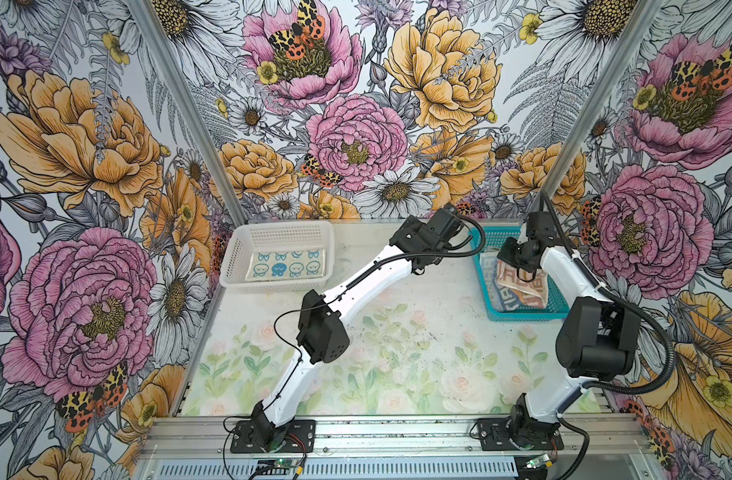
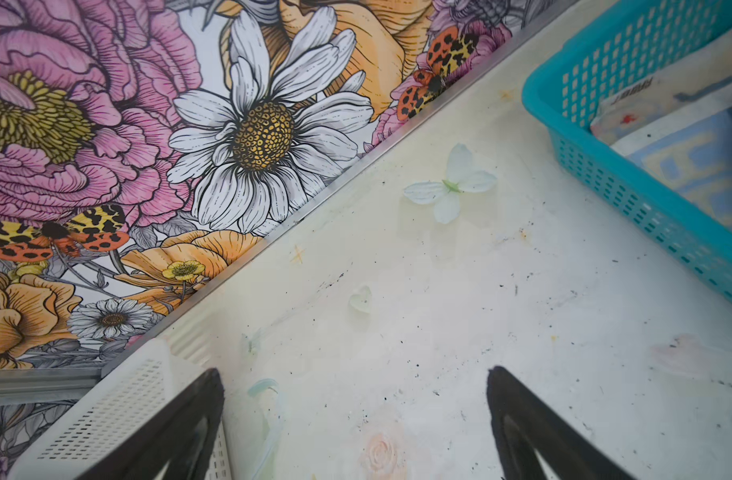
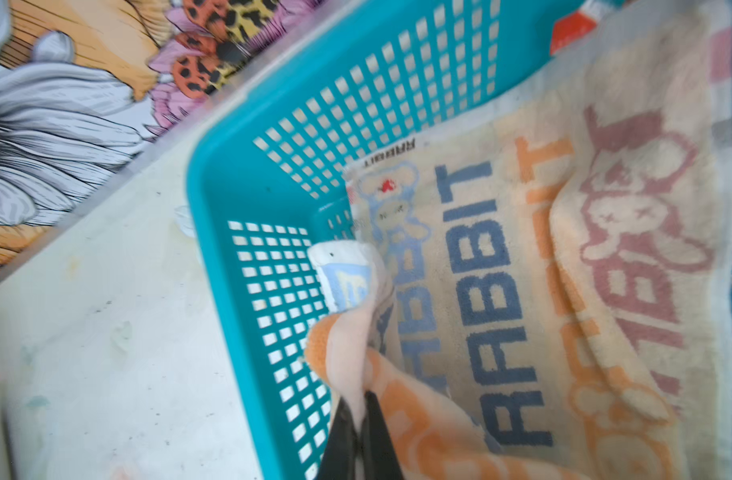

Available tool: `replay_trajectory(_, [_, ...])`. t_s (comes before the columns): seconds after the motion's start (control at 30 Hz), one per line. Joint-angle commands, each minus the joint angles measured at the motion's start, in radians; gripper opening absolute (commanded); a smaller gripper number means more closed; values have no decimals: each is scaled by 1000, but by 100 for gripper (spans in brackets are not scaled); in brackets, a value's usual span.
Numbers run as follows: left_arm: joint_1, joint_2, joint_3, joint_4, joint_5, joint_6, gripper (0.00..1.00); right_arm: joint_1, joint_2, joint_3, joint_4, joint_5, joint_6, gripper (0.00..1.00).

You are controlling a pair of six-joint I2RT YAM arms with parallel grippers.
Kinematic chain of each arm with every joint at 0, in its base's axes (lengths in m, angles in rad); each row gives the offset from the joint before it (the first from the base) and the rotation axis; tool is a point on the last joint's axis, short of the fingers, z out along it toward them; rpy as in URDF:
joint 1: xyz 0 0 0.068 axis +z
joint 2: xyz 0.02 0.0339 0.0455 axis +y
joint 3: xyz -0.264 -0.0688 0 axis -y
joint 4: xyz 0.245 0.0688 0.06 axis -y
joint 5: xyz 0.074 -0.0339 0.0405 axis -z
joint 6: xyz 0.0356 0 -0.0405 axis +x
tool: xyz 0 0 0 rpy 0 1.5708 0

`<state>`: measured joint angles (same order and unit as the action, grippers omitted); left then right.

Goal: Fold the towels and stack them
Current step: 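Lift the RABBIT towel out of the teal basket with the right gripper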

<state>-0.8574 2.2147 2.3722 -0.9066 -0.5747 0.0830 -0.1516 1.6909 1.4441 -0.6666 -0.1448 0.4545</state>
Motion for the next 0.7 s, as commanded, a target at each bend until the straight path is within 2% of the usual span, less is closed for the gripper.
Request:
replay_trajectory(0.0, [51, -118, -79, 19, 103, -119, 99, 45, -71, 84, -46, -26, 3, 0])
replay_trajectory(0.17, [111, -266, -239, 29, 146, -190, 99, 168, -113, 224, -101, -16, 17, 0])
replay_trajectory(0.3, [158, -425, -405, 91, 185, -237, 99, 313, -107, 362, -119, -11, 45, 0])
replay_trajectory(0.57, [288, -701, -708, 179, 256, -321, 99, 612, 16, 680, -145, -19, 87, 0])
replay_trajectory(0.67, [341, -780, -795, 200, 291, -347, 99, 689, 82, 827, -176, -28, 86, 0])
